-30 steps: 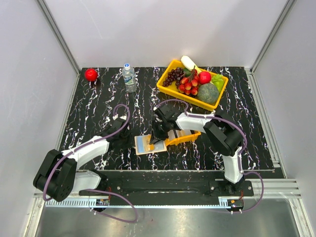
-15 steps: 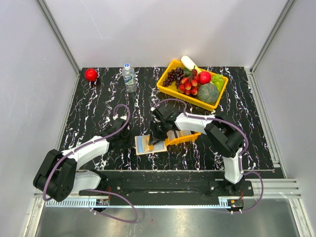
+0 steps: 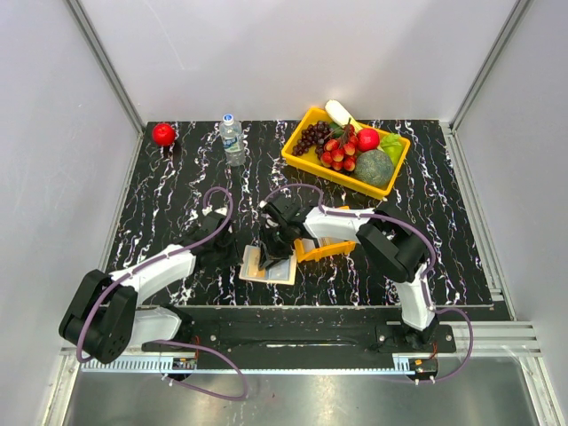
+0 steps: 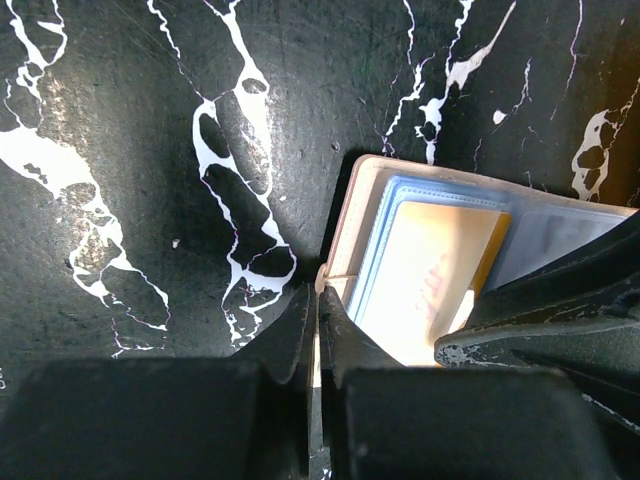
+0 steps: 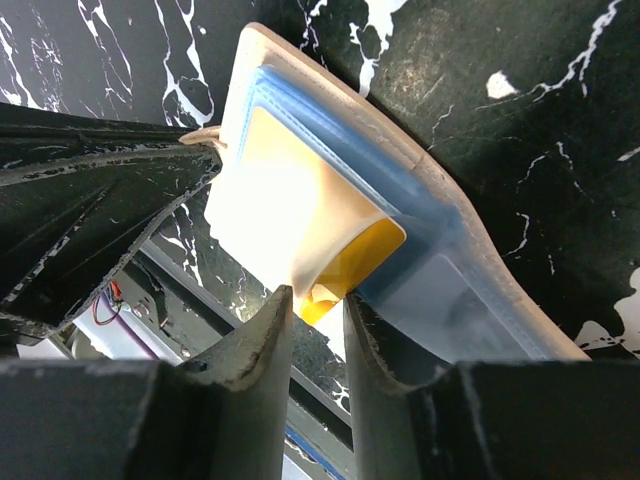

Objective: Put the credit cards into the card holder
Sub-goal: Insert the credit card into the card holder.

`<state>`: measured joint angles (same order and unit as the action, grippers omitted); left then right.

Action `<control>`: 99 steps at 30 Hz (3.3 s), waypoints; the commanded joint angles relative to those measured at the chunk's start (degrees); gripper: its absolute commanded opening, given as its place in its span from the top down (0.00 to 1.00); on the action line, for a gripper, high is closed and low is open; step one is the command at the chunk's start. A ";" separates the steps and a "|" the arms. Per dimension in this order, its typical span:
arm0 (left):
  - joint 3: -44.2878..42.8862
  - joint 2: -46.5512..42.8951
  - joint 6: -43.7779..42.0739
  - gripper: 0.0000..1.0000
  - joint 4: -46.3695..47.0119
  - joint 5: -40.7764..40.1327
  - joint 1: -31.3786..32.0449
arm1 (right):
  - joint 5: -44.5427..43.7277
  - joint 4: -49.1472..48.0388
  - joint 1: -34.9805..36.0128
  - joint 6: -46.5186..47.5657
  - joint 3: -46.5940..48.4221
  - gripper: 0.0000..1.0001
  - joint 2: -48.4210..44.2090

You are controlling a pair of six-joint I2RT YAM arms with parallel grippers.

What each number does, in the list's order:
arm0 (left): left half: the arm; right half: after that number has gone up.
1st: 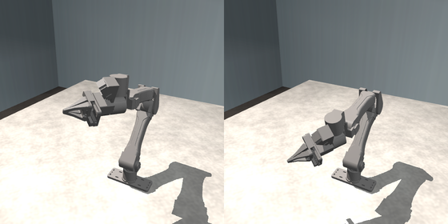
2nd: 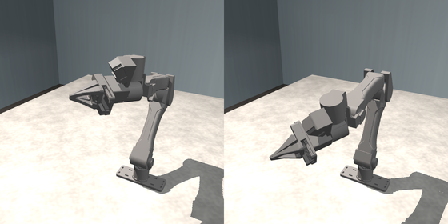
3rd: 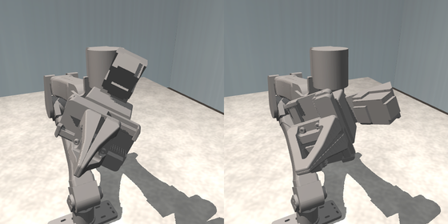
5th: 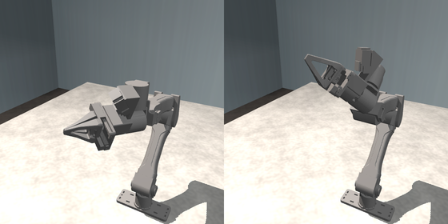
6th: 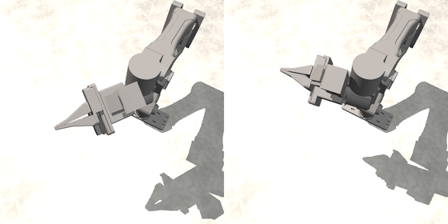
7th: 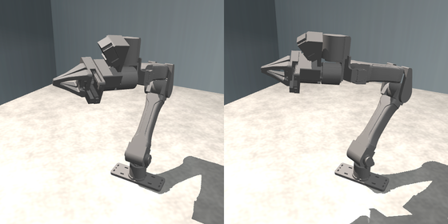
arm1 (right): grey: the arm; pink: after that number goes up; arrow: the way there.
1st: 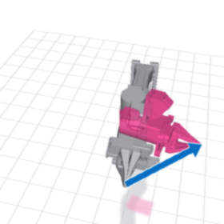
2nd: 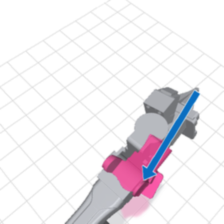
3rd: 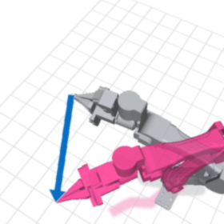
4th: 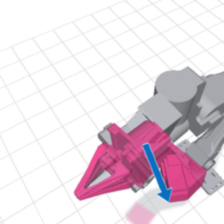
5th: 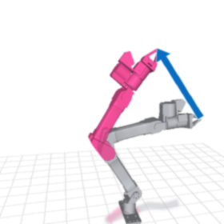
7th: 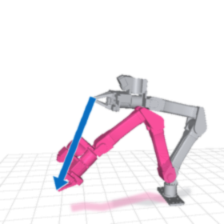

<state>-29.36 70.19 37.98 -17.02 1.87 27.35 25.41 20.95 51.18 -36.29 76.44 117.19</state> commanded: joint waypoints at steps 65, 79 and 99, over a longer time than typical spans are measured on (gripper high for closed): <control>3.44 -4.01 0.52 1.00 2.43 -0.02 0.07 | -11.62 -5.83 3.49 -2.19 -2.44 0.67 -5.93; 3.88 -3.22 0.61 1.00 3.66 0.50 0.07 | -5.64 -13.64 -0.55 -8.18 -9.12 0.67 -4.34; 4.40 -2.61 0.70 1.00 4.36 0.50 0.07 | -3.16 -23.06 -0.64 -6.34 -12.72 1.00 -10.21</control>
<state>-25.98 67.22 38.61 -14.85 2.37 27.40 21.02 4.60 50.02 -43.59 64.31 112.03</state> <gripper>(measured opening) 0.025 0.009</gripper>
